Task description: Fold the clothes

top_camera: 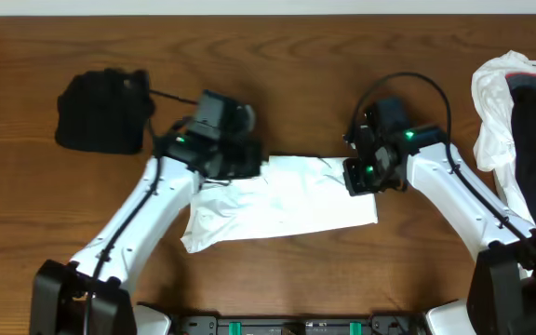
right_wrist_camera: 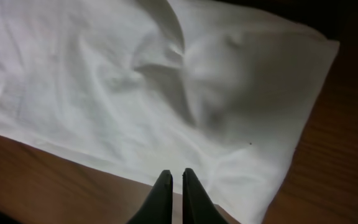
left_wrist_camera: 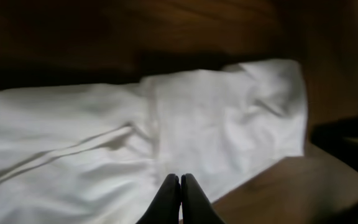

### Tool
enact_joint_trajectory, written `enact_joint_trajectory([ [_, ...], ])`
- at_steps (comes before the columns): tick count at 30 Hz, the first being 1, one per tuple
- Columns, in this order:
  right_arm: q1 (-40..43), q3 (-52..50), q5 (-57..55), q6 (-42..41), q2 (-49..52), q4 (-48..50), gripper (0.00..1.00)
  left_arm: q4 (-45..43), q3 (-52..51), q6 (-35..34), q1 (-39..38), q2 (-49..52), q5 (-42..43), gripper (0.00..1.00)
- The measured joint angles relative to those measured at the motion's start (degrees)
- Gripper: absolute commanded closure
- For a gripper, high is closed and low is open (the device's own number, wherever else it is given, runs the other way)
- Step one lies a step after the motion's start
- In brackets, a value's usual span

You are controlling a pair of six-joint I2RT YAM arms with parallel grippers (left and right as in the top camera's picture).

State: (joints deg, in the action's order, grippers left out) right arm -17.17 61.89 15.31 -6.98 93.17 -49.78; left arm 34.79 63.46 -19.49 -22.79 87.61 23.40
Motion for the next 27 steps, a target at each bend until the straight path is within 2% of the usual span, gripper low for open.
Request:
enact_joint_trajectory([
  [7, 0.22, -6.03, -0.94, 0.0, 0.0, 5.4, 0.93, -4.61, 0.02, -0.44, -4.59, 7.06, 0.87, 0.94],
  [13, 0.22, -11.1, -1.49, 0.0, 0.0, 10.05, 0.92, -8.7, 0.0, -0.85, -5.14, 15.5, 0.83, 0.94],
  [18, 0.22, -14.93, -1.73, 0.0, 0.0, 11.93, 0.91, -9.49, 0.0, -1.22, -5.14, 17.68, 0.22, 0.94],
  [23, 0.22, -13.92, -0.83, 0.0, 0.0, 9.66, 0.9, -10.43, 0.0, -1.27, -5.14, 17.42, 0.17, 0.94],
  [27, 0.24, -8.0, -0.5, -0.02, -0.09, 5.64, 0.85, -10.4, 0.02, -1.27, -5.14, 14.51, 0.15, 0.94],
])
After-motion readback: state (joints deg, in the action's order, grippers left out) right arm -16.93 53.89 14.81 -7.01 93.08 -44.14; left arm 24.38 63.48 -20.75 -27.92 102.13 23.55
